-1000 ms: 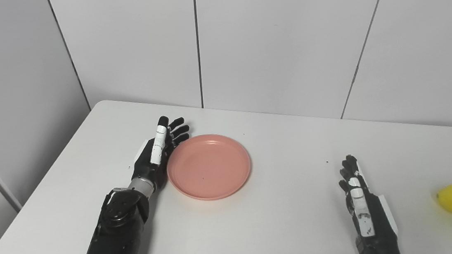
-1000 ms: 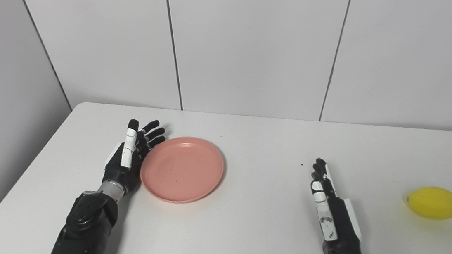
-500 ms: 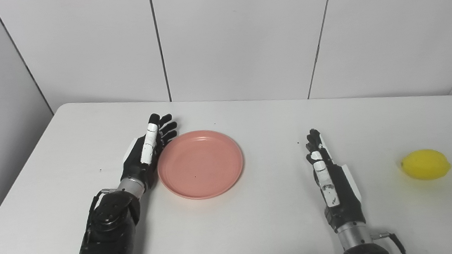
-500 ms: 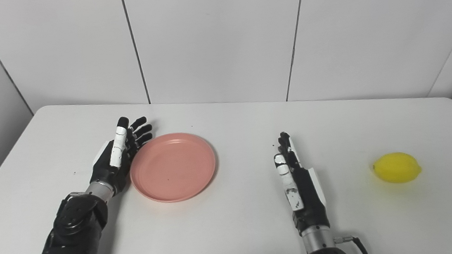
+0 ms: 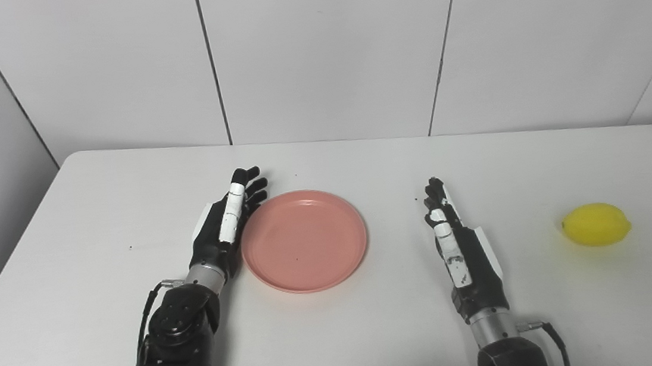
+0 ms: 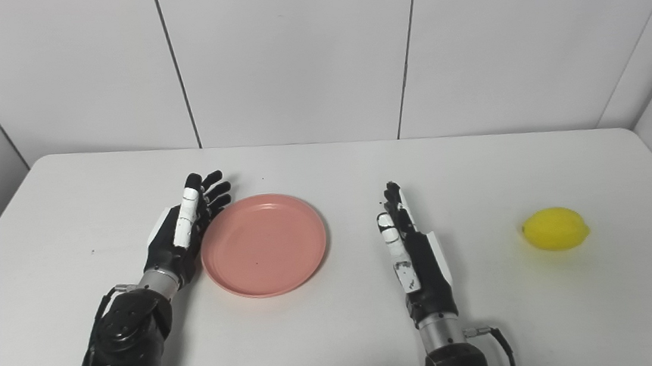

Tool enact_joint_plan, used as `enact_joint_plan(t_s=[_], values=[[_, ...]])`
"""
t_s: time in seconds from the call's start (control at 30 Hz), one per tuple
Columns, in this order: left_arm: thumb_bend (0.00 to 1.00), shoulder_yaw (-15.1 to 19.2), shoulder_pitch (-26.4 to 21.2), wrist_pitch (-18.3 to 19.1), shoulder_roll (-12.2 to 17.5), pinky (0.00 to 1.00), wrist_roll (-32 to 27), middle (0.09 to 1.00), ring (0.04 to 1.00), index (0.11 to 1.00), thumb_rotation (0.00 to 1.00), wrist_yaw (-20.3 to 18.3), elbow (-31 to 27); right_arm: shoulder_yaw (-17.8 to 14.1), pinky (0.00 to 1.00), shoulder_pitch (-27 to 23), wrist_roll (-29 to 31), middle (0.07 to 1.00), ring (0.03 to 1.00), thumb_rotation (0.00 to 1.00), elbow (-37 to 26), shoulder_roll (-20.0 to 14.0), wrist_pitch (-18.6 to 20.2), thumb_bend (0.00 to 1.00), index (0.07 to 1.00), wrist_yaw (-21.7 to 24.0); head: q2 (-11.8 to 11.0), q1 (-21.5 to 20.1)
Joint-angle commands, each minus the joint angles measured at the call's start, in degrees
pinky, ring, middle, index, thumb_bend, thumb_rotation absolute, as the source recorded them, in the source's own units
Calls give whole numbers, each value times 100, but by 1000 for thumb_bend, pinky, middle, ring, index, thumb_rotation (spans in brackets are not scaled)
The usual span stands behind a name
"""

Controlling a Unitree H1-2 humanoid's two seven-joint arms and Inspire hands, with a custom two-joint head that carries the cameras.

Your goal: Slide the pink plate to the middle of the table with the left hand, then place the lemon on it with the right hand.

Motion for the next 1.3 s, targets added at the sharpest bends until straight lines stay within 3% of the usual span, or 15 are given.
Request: enact_joint_plan(t_s=[0.0, 0.17, 0.37, 0.5, 0.73, 1.27], values=[[781, -58, -44, -65, -171, 907, 56, 902, 908, 894, 1000, 45, -161, 33, 1000, -199, -13, 1000, 1000, 1000, -175, 84, -32, 798, 1000, -32, -1, -26], [776, -127, 56, -197, -333, 935, 85, 921, 925, 916, 1000, 25, -218, 26, 1000, -221, -48, 1000, 1000, 1000, -174, 94, 41, 796, 1000, -68, 12, -101], [760, -271, 220, -42, -443, 978, 85, 950, 964, 935, 1000, -17, -505, -12, 1000, -247, -43, 1000, 1000, 1000, -185, 104, 130, 808, 1000, -110, 36, -132], [755, -440, 336, -273, -470, 998, 223, 962, 976, 944, 1000, -1, -529, -31, 1000, -249, -38, 1000, 1000, 1000, -176, 101, 148, 803, 1000, -147, 10, -117], [716, -661, 485, -645, -542, 966, 537, 962, 960, 954, 1000, 76, -555, -60, 1000, -256, 10, 1000, 1000, 996, -159, 124, 180, 814, 1000, -200, -33, -178], [653, -844, 707, -695, -664, 958, 814, 966, 968, 962, 1000, 109, -839, -75, 1000, -239, -14, 1000, 1000, 1000, -127, 126, 108, 822, 1000, -251, 4, -205]])
